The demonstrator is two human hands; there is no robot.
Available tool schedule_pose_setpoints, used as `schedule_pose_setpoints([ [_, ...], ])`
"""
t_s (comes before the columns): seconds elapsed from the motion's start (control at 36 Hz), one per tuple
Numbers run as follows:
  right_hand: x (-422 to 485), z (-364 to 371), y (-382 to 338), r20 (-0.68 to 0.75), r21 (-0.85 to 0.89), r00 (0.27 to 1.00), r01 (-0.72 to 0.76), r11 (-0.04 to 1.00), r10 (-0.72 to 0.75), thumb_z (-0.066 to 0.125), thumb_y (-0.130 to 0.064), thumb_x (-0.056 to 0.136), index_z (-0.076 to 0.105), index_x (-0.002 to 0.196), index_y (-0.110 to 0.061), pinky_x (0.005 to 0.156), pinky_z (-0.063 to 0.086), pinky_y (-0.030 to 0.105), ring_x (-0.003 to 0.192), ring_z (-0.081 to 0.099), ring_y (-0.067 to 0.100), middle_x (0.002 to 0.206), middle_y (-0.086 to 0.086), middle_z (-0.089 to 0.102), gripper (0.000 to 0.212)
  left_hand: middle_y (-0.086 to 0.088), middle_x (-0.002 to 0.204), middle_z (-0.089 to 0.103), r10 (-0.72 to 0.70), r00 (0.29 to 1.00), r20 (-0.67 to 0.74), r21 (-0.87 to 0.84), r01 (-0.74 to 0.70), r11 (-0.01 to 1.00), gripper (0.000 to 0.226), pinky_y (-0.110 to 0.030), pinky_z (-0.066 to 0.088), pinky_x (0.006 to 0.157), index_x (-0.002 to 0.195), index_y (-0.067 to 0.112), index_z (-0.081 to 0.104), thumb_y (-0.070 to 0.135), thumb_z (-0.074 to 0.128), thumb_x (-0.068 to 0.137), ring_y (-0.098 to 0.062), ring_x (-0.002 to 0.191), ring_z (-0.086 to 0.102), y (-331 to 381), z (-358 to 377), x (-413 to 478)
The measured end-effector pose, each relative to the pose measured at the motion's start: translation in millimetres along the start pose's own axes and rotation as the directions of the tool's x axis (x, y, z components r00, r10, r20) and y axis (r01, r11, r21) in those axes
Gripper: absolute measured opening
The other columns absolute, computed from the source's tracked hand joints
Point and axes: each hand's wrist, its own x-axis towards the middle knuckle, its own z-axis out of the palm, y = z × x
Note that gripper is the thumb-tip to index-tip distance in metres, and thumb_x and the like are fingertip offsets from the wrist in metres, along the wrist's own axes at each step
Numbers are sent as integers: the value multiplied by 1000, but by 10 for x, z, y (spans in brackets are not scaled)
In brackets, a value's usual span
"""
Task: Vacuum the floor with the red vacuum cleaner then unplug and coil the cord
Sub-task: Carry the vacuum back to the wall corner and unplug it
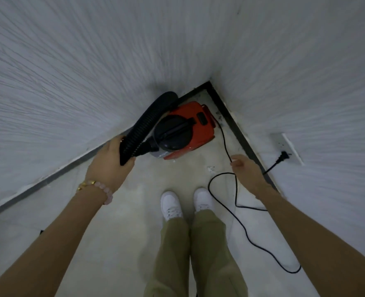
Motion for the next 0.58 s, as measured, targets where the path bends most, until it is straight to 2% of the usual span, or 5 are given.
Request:
schedule_pose_setpoints([
  [0.08,-109,-172,165,-58,50,998,-36,998,39,43,-5,96,56,125,-7,78,44,25,96,59,28,108,15,63,32,-26,118,57,323,932,-163,310,-263,914,54,-55,44,94,128,-1,50,4,68,77,-45,109,52,36,72,-1],
  [0.22,-166,-320,448,-180,205,976,-81,975,119,51,-5,93,60,116,-7,62,42,12,83,53,16,98,7,59,25,-22,115,61,562,823,-84,264,-525,809,41,-49,45,98,122,0,55,7,57,82,-39,109,56,401,378,111],
  [0.36,-73,-313,754,-233,419,917,-206,884,324,56,-14,89,59,106,-4,78,51,33,84,56,21,94,10,61,20,-20,130,53,375,909,180,46,-389,920,48,-41,43,101,134,3,46,10,59,88,-34,120,49,651,952,305],
  [0.44,39,-286,879,-243,556,884,-211,804,400,65,-27,81,54,89,-14,64,45,29,78,49,20,78,3,50,19,-22,134,47,308,923,232,96,-337,937,54,-42,41,103,137,3,41,11,59,87,-36,122,47,609,1257,555],
  [0.58,209,-254,948,-210,738,886,-134,662,413,57,-28,93,44,125,-16,93,39,29,96,45,15,102,2,46,38,-25,144,34,264,944,201,224,-306,925,66,-46,31,109,140,-1,33,8,63,82,-41,130,36,484,1587,958],
])
